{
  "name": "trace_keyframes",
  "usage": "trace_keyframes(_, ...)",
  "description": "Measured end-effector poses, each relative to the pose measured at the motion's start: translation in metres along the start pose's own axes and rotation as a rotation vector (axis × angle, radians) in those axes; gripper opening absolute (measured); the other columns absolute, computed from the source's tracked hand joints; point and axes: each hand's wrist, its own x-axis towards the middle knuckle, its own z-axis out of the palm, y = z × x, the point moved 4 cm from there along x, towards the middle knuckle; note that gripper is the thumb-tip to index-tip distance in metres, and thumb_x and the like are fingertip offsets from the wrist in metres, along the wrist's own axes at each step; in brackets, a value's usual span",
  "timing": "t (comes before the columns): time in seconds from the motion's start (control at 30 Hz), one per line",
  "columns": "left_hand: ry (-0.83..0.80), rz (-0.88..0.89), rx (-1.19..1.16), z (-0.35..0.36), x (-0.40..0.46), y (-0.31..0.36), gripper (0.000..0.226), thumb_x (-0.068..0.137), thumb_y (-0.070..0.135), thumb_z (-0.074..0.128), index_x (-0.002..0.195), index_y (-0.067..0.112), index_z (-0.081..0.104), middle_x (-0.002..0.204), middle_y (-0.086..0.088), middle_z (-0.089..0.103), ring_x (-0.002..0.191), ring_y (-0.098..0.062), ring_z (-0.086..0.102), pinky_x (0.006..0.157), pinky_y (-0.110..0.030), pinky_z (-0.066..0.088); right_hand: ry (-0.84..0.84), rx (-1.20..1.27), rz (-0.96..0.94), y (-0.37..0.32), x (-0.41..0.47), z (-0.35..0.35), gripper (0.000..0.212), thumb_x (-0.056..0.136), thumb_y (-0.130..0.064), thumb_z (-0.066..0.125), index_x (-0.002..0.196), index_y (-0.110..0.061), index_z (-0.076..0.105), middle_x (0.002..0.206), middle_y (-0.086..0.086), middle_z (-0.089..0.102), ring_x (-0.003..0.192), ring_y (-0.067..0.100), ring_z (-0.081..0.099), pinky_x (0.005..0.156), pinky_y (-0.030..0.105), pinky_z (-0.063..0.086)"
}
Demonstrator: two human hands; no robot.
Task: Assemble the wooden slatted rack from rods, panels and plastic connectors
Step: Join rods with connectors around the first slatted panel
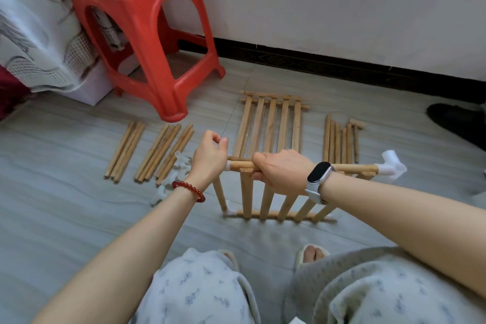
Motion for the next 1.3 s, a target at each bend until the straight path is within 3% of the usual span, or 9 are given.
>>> trace_keyframes(0.13,-0.075,-0.034,-0.008,-0.001,-0.009,-0.003,0.016,0.096,0.025,0.045,0.092,0.010,0.050,0.084,-0.001,0.053,0.079,-0.016,0.049,0.058,-0.026,0.033,-0.025,0.130,-0.004,-0.003,-0.011,-0.009,0.018,0.096,-0.040,0.043,0.086,-0.026,0.039,0.075,-0.006,0.051,0.063,0.015,0.048,0.053,0.024,0.035)
trace_keyframes(0.27,0.043,0.156,-0.165,-0.040,-0.003,0.019,0.028,0.096,0.024,0.047,0.070,0.018,0.056,0.070,0.005,0.055,0.069,-0.011,0.050,0.062,-0.018,0.037,0.229,-0.023,-0.071,-0.005,-0.012,-0.057,0.021,0.094,-0.043,0.044,0.092,-0.022,0.050,0.080,-0.008,0.049,0.064,0.014,0.049,0.053,0.024,0.036)
trace_keyframes(0.37,0.179,0.275,-0.273,-0.076,0.006,0.038,0.034,0.096,0.027,0.047,0.064,0.020,0.053,0.059,0.004,0.049,0.061,-0.015,0.046,0.063,-0.031,0.039,0.397,-0.168,-0.129,-0.014,-0.002,-0.095,0.027,0.095,-0.043,0.041,0.101,-0.020,0.052,0.081,-0.009,0.041,0.058,0.016,0.045,0.049,0.026,0.028)
trace_keyframes(0.47,0.271,0.383,-0.223,-0.091,0.008,0.038,0.032,0.095,0.032,0.048,0.067,0.018,0.054,0.064,-0.004,0.056,0.061,-0.014,0.049,0.059,-0.018,0.037,0.470,-0.192,-0.178,-0.018,0.006,-0.101,0.031,0.094,-0.044,0.040,0.105,-0.019,0.055,0.087,-0.003,0.052,0.061,0.020,0.051,0.045,0.027,0.025)
trace_keyframes(0.53,0.319,0.456,-0.143,-0.088,0.005,0.025,0.027,0.094,0.032,0.050,0.072,0.017,0.054,0.064,0.001,0.056,0.058,-0.005,0.049,0.056,-0.013,0.036,0.458,-0.142,-0.206,-0.017,0.013,-0.087,0.033,0.095,-0.042,0.037,0.111,-0.019,0.054,0.091,0.000,0.052,0.070,0.021,0.054,0.048,0.030,0.034)
trace_keyframes(0.67,0.241,0.583,0.159,-0.048,-0.009,-0.029,0.016,0.090,0.021,0.060,0.081,0.008,0.060,0.072,-0.001,0.055,0.063,-0.014,0.051,0.056,-0.030,0.044,0.311,0.001,-0.240,-0.019,0.026,-0.015,0.028,0.098,-0.032,0.038,0.111,-0.013,0.056,0.097,0.006,0.053,0.082,0.025,0.053,0.057,0.036,0.041)
trace_keyframes(0.87,-0.004,0.271,0.165,0.010,-0.017,-0.144,0.015,0.094,0.023,0.052,0.104,0.016,0.059,0.095,0.008,0.053,0.085,-0.009,0.055,0.073,-0.034,0.050,-0.275,-0.030,-0.244,-0.033,0.037,0.138,0.026,0.095,-0.029,0.041,0.110,-0.009,0.049,0.109,0.013,0.053,0.090,0.038,0.057,0.062,0.040,0.034)
trace_keyframes(1.13,-0.028,-0.267,0.308,0.041,0.014,-0.253,0.040,0.092,0.009,0.049,0.131,0.005,0.043,0.133,-0.017,0.040,0.123,-0.032,0.038,0.097,-0.039,0.037,-0.525,-0.003,-0.163,-0.024,0.054,0.230,0.021,0.091,-0.012,0.044,0.111,-0.008,0.050,0.115,0.014,0.052,0.099,0.037,0.057,0.061,0.037,0.029)
trace_keyframes(1.3,0.012,-0.268,0.484,0.054,0.038,-0.259,0.052,0.088,0.021,0.061,0.134,0.009,0.040,0.132,-0.016,0.035,0.119,-0.034,0.039,0.078,-0.043,0.046,-0.531,0.179,-0.095,-0.008,0.060,0.243,0.018,0.095,-0.021,0.040,0.107,-0.013,0.051,0.113,0.009,0.054,0.095,0.032,0.056,0.066,0.033,0.033)
